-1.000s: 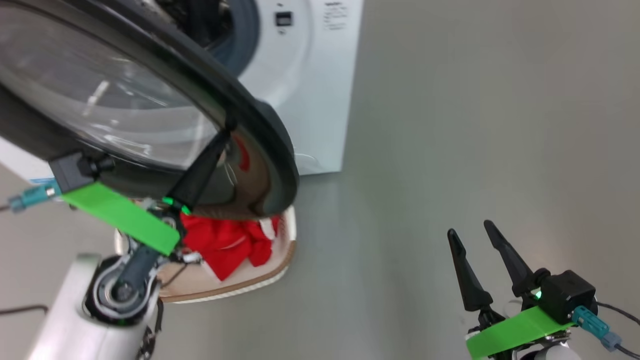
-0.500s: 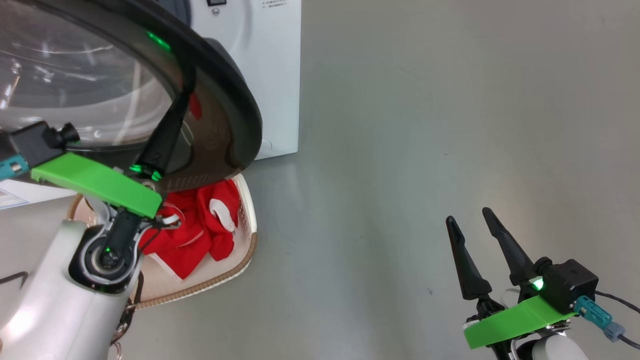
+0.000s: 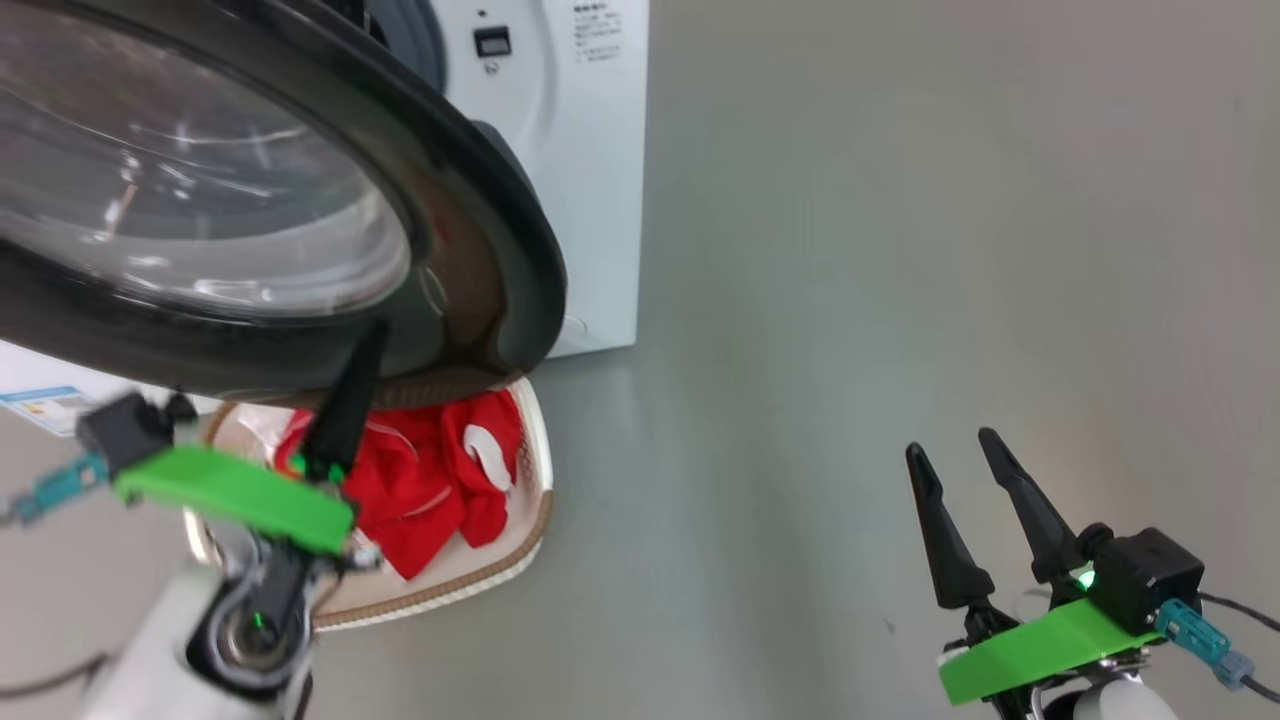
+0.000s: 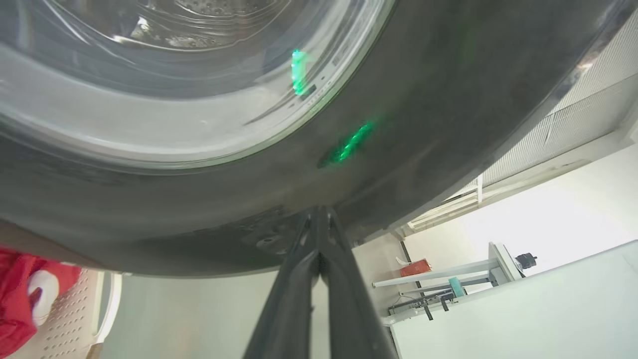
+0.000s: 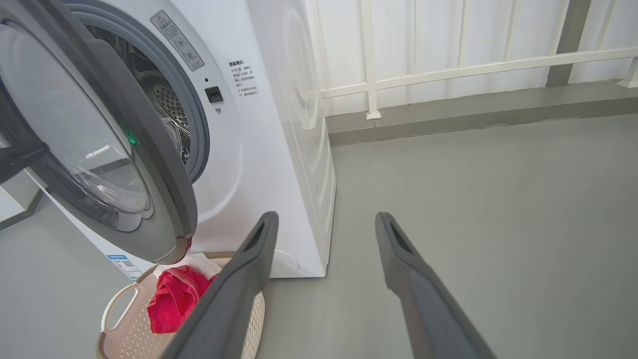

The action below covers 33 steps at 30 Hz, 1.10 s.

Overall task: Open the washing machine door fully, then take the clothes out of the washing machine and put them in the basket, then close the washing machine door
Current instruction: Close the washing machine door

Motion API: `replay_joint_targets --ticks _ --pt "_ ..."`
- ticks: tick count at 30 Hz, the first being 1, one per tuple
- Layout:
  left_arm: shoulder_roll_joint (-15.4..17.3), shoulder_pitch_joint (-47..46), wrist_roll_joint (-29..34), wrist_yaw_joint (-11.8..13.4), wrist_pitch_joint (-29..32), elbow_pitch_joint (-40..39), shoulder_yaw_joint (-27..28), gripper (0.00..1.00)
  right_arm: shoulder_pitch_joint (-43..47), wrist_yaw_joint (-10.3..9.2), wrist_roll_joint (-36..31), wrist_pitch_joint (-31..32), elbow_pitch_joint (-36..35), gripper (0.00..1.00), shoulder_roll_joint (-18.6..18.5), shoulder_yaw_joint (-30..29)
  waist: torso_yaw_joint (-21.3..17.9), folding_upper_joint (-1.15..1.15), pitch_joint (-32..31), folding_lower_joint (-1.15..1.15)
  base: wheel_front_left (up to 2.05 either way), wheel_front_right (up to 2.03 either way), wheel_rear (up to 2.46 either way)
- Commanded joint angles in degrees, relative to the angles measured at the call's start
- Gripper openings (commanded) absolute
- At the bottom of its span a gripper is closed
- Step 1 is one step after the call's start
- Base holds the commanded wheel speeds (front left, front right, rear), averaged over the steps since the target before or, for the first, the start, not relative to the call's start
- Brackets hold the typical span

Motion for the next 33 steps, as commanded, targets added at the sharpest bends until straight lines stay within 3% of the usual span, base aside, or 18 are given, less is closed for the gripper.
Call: replay_joint_targets --ticks 1,2,4,10,11,13,15,18,24,33 --pt "2.44 1.17 -0.81 -0.34 -1.49 -1.31 1.25 0.06 0.65 0.42 -1.0 -0.37 -0.95 1.0 -0.42 1.12 1.39 0.0 -1.7 0.0 0.0 0.0 0.0" --pt "2.63 2.32 -0.82 -0.34 -2.22 -1.34 0.79 0.1 0.82 0.42 -1.16 -0.37 -0.82 1.0 -0.42 1.12 1.61 0.0 -2.15 0.0 0.0 0.0 0.0" --pt "3.1 4.62 -0.58 -0.34 -3.68 -1.18 -0.06 0.3 1.22 0.42 -1.45 -0.37 -0.58 1.0 -0.42 1.09 2.07 0.0 -2.96 0.0 0.0 0.0 0.0" --pt "3.26 11.25 -0.76 -0.34 -6.47 -1.11 -1.56 0.55 2.79 0.42 -2.31 -0.37 -0.34 1.0 -0.42 0.61 3.64 0.0 -4.89 0.0 0.0 0.0 0.0" --pt "3.26 11.25 -0.76 -0.34 -6.47 -1.11 -1.56 0.55 2.79 0.42 -2.31 -0.37 -0.34 1.0 -0.42 0.61 3.64 0.0 -4.89 0.0 0.0 0.0 0.0" --pt "3.32 13.46 -0.5 -0.34 -7.0 -1.07 -1.61 0.85 3.28 0.42 -2.52 -0.37 -0.3 1.0 -0.42 0.33 4.09 0.0 -5.45 0.0 0.0 0.0 0.0" --pt "3.36 15.69 -0.05 -0.34 -7.34 -0.95 -1.37 1.0 3.85 0.42 -2.82 -0.37 -0.24 1.0 -0.42 0.09 4.43 0.0 -6.05 0.0 0.0 0.0 0.0" --pt "3.33 18.78 1.01 -0.34 -7.57 -0.88 -0.33 1.0 4.67 0.42 -3.26 -0.37 -0.17 1.0 -0.42 -0.29 4.89 0.0 -6.86 0.0 0.0 0.0 0.0" --pt "1.65 25.09 6.85 -0.34 -7.63 -2.34 6.81 1.0 6.51 0.42 -4.17 -0.37 -0.19 1.0 -0.42 -1.16 5.69 0.0 -8.35 0.0 0.0 0.0 0.0" --pt "0.39 30.33 21.93 -0.34 -7.63 -5.16 13.57 1.0 8.4 0.42 -4.88 -0.37 -0.56 1.0 -0.42 -2.09 6.12 0.0 -9.39 0.0 0.0 0.0 0.0"
